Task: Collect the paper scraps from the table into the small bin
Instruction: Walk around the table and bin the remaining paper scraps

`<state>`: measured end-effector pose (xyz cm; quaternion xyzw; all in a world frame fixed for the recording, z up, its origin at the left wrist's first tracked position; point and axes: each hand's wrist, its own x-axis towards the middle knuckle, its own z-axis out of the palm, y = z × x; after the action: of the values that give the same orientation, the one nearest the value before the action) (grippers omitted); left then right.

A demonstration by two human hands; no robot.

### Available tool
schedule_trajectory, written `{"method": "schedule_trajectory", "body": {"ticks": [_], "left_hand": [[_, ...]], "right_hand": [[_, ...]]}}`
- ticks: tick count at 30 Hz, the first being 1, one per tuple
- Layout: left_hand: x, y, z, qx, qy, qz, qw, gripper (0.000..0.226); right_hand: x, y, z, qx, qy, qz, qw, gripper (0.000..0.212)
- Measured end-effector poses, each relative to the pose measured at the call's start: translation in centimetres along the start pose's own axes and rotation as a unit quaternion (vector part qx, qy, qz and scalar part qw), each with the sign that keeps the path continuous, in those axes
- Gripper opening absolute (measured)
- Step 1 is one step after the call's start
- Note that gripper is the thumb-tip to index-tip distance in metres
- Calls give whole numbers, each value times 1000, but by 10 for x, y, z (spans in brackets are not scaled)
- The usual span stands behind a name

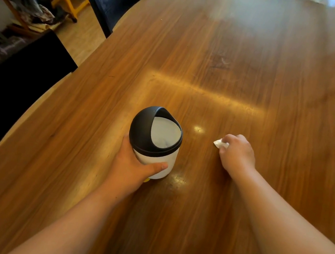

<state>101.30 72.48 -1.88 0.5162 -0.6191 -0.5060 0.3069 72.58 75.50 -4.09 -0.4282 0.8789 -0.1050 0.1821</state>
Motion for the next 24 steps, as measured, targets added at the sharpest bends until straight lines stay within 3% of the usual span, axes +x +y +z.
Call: {"method": "schedule_trajectory", "body": {"ticks": [4, 9, 18, 21, 24], "left_hand": [[-19, 0, -4, -11, 1, -6, 1000, 112], [-64, -3, -11, -27, -13, -31, 999, 110], [-177, -8, -33, -31, -73, -57, 995, 107], [-209, -6, -42, -20, -84, -56, 995, 102], [-233, -5, -48, -9, -85, -56, 995, 98]], "right_hand": [[-35, 6, 6, 58, 13, -32, 998, 16], [-106, 18, 12, 164, -11, 18, 986, 6], [-257, 13, -23, 300, -23, -6, 953, 14], [-288, 5, -65, 325, 15, -38, 945, 14], [-311, -4, -120, 352, 104, -106, 924, 3]]}}
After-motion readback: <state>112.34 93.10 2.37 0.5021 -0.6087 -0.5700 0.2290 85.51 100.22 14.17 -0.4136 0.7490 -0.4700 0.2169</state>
